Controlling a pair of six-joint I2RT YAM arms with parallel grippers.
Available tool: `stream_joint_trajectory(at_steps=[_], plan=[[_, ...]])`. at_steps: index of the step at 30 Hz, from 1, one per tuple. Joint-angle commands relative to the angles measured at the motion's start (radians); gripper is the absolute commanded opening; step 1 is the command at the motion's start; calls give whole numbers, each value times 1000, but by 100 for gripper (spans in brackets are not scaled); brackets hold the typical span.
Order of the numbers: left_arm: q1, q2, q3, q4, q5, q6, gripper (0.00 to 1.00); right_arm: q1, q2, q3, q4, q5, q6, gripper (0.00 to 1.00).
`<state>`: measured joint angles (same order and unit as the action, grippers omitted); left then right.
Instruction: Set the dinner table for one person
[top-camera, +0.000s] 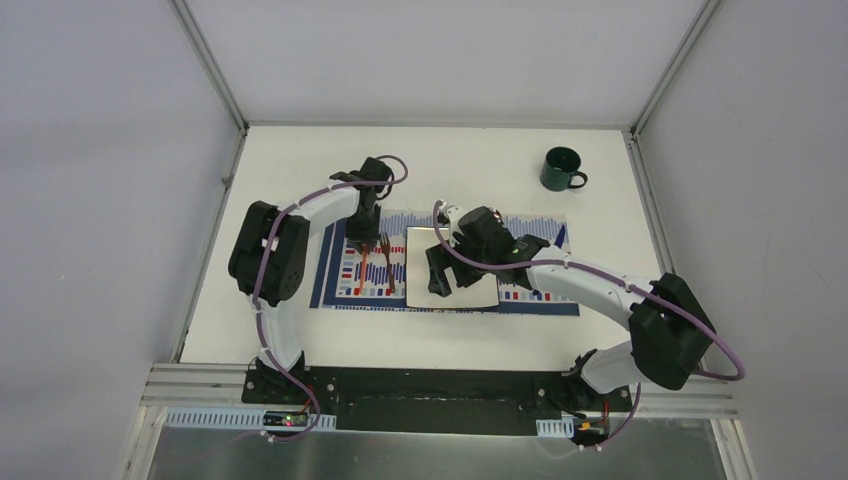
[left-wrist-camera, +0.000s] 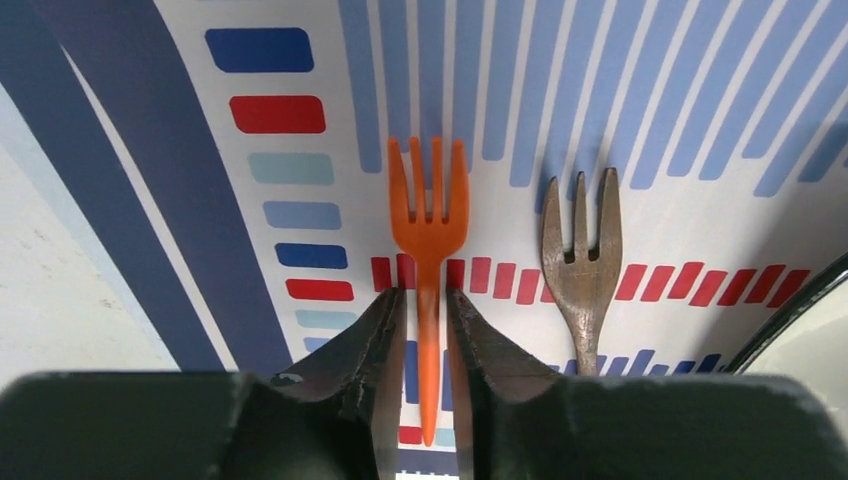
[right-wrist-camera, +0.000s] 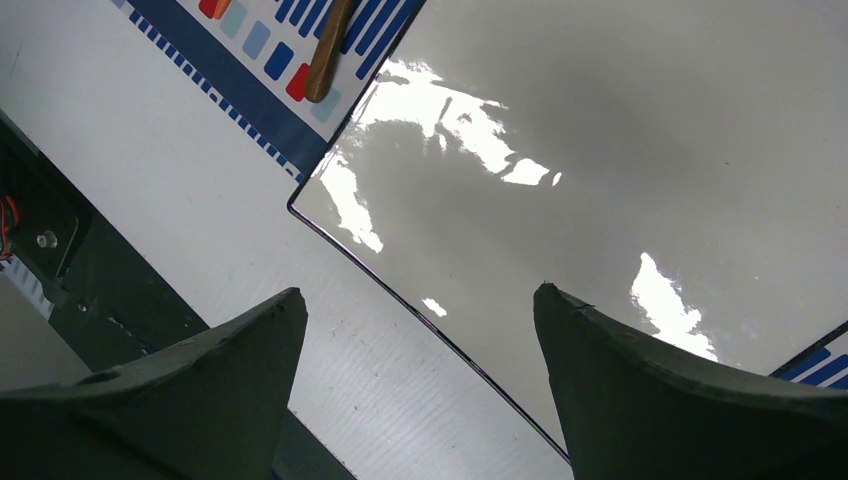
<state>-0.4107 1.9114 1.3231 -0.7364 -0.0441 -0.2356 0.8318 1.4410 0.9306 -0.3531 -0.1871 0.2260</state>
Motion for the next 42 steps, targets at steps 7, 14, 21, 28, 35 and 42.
stream_joint_trajectory(at_steps=[7, 14, 21, 28, 35, 42], plan=[[9, -142, -7, -55, -30, 12, 99, 5, 52, 39, 41, -2, 5, 88], [9, -308, -34, -99, -102, 10, 99, 6, 142, 105, 96, -40, 34, 87], [9, -402, -87, -74, -121, -27, 99, 39, 340, 335, 51, -31, 38, 82], [9, -513, -169, -16, -129, -59, 99, 85, 522, 544, -13, -5, 21, 75], [8, -622, -216, 11, -79, -86, 99, 143, 622, 651, -117, 175, 7, 60], [6, -703, -231, 15, -81, -100, 99, 159, 643, 653, -136, 312, 44, 12]])
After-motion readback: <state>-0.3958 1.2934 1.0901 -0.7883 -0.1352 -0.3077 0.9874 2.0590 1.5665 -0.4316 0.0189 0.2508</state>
